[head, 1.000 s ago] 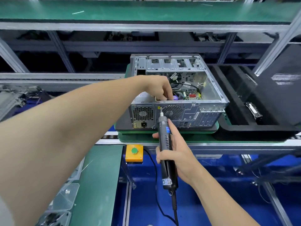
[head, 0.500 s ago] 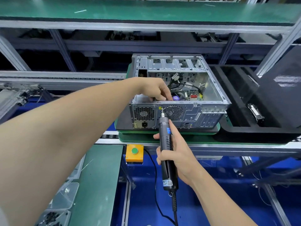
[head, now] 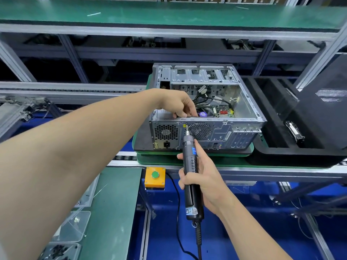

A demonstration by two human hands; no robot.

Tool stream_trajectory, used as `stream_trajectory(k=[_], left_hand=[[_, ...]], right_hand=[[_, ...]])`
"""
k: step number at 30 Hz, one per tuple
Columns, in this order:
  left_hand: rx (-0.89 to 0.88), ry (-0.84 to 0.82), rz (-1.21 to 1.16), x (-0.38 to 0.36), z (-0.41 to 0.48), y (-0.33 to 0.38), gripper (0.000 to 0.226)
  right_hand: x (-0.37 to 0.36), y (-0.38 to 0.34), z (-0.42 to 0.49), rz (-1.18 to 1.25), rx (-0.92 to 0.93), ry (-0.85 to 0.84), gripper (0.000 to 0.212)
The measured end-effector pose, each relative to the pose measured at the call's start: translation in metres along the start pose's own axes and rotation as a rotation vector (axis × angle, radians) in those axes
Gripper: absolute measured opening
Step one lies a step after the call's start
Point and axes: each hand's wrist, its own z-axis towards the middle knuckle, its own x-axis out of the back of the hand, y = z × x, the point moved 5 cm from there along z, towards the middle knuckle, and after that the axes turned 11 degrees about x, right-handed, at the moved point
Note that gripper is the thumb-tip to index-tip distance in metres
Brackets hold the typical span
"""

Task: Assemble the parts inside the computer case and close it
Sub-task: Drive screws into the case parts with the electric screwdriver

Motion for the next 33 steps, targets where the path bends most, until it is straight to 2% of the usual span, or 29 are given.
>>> stream_trajectory(k=[15,24,33], left_hand=[[-0.009,0.067,-0.010,0.003,-0.001,0.004,0.038],[0.006,0.254,-0.118,0.004,-0.006,-0.008,0.033],[-0.035,0.234,-0.164,0.002,-0.008,-0.011,0.033]], right_hand=[[-0.006,-0.002,0.005,0.010,-0.007,0.031,0.119],[-0.004,-0.001,0.007,0.002,-0.027,0.038,0.124],[-0.005,-0.005,0.006,0.023,-0.004,0.026,0.115]])
